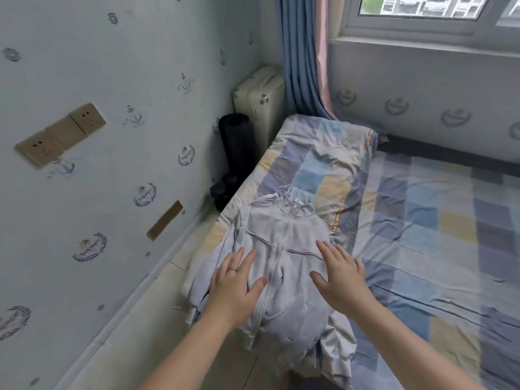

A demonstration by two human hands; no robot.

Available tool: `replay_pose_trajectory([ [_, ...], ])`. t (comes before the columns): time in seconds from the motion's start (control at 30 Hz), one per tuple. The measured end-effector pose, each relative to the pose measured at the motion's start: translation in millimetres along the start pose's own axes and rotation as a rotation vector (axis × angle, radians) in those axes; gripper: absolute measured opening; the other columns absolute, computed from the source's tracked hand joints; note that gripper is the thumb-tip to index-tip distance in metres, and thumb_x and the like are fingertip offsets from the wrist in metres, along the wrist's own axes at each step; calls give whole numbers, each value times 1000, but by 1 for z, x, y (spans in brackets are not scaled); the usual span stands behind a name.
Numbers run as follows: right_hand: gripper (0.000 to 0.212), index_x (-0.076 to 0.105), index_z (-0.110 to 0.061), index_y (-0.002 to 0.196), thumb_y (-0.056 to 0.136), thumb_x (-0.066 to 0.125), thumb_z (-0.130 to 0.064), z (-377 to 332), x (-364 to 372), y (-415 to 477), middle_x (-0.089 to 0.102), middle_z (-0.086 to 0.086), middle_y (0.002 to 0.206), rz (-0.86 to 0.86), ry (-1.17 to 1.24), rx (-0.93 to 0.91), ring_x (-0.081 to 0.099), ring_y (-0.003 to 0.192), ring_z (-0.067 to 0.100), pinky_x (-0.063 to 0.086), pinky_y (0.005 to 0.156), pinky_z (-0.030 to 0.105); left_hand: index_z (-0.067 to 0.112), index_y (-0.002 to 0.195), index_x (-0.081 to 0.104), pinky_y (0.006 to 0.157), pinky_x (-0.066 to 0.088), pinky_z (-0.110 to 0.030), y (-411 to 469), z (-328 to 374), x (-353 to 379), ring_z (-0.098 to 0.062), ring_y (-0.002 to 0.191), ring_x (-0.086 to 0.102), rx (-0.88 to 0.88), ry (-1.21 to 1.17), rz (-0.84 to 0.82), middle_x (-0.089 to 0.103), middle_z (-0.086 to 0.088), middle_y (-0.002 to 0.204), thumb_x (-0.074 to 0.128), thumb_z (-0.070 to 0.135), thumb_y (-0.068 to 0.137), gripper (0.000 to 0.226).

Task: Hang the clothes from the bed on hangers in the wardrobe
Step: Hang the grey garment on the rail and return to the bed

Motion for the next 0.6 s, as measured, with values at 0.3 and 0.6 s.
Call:
replay_pose_trajectory([
  [0.3,68,10,-35,155,97,44,-46,38,-9,111,12,-15,161,-42,34,131,6,150,15,6,120,48,45,156,10,123,1,-41,143,-8,14,-9,152,-11,-58,23,-161,1,16,166,36,60,99,64],
  [0.6,67,4,-36,154,98,39,-48,63,89,212,8,-19,160,-192,21,316,3,149,10,5,119,41,42,156,12,124,3,-39,295,-78,94,-9,152,-8,-61,35,-402,2,15,166,38,57,100,64],
])
Point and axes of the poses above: each hand's wrist, its own y-axis towards the middle knuckle, its own x-axis out of the palm, z = x × y, the point moved 7 cm from there along y, towards the middle knuckle
